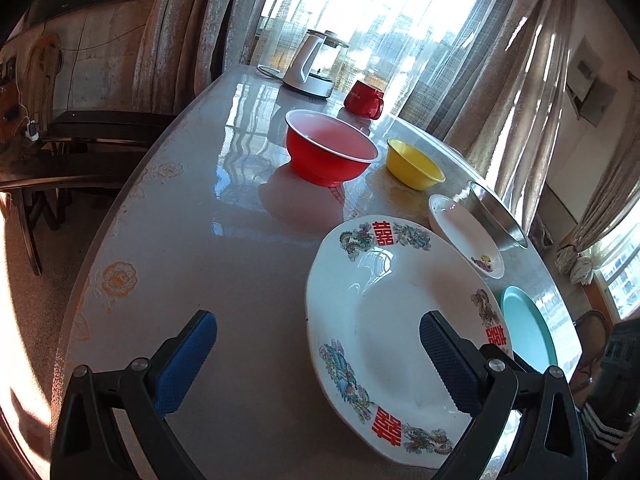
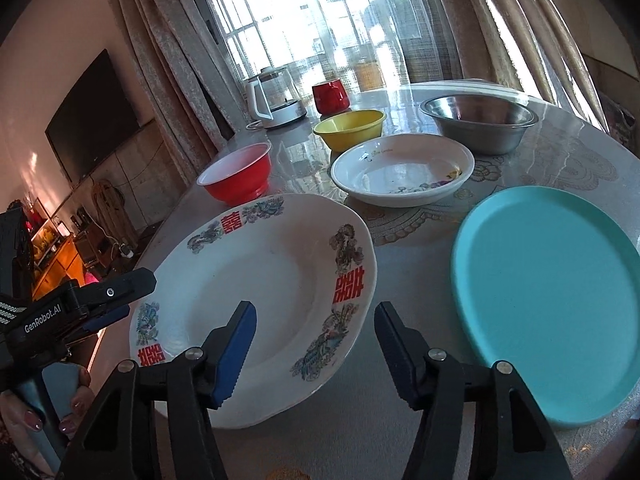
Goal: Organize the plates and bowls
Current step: 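Move the right tool to the white double-happiness plate rim and close on it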
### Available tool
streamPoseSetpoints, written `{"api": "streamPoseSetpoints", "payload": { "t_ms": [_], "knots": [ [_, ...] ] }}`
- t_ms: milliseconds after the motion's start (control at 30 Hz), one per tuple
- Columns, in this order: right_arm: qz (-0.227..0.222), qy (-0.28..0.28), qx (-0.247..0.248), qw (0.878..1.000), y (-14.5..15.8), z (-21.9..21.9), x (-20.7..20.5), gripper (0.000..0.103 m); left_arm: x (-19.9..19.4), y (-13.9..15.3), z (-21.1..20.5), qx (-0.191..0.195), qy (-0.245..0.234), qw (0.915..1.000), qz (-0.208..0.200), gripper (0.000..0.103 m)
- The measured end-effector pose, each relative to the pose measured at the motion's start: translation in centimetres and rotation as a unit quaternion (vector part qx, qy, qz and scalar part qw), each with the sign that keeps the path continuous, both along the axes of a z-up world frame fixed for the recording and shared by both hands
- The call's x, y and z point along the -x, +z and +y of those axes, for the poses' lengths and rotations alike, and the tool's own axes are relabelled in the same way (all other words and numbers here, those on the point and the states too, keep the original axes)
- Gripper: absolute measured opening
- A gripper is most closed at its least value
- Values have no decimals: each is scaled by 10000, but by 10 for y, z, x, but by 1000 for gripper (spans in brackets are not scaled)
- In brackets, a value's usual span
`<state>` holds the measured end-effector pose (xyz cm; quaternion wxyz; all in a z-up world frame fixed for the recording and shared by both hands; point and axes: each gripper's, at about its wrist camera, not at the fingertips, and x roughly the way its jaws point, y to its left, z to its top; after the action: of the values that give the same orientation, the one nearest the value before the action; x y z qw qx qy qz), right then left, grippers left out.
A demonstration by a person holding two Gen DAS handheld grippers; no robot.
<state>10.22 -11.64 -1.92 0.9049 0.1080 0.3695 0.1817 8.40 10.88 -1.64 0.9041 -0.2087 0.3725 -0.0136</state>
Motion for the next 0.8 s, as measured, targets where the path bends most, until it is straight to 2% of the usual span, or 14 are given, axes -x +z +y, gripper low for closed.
{"api": "streamPoseSetpoints", "payload": {
  "t_ms": [133, 367, 433, 500, 567, 667, 733, 800],
  "knots": [
    [114, 22, 22, 9999, -5, 7, -13, 59, -4, -1, -1, 87, -78, 9997, -216, 101],
    [203, 46, -12, 9998, -13, 9, -27, 55, -13, -10, -7, 145, -215, 9995, -206, 101],
    [180, 43, 8, 9998, -14, 10, -30, 54, -15, -12, -9, 111, -231, 9995, -201, 94],
    [174, 67, -38, 9998, -14, 9, -33, 54, -18, -16, -10, 234, -328, 9991, -115, 90],
    [186, 62, -109, 9997, -15, 6, -34, 51, -17, -15, -12, 242, -320, 9991, -146, 87],
    [193, 45, -170, 9997, -16, 5, -35, 48, -17, -16, -14, 254, -353, 9990, -117, 77],
    [187, 44, -134, 9997, -15, 6, -35, 48, -17, -16, -15, 204, -321, 9992, -79, 62],
    [180, 45, -100, 9998, -15, 7, -35, 48, -17, -17, -15, 140, -310, 9994, -33, 54]
  ]
}}
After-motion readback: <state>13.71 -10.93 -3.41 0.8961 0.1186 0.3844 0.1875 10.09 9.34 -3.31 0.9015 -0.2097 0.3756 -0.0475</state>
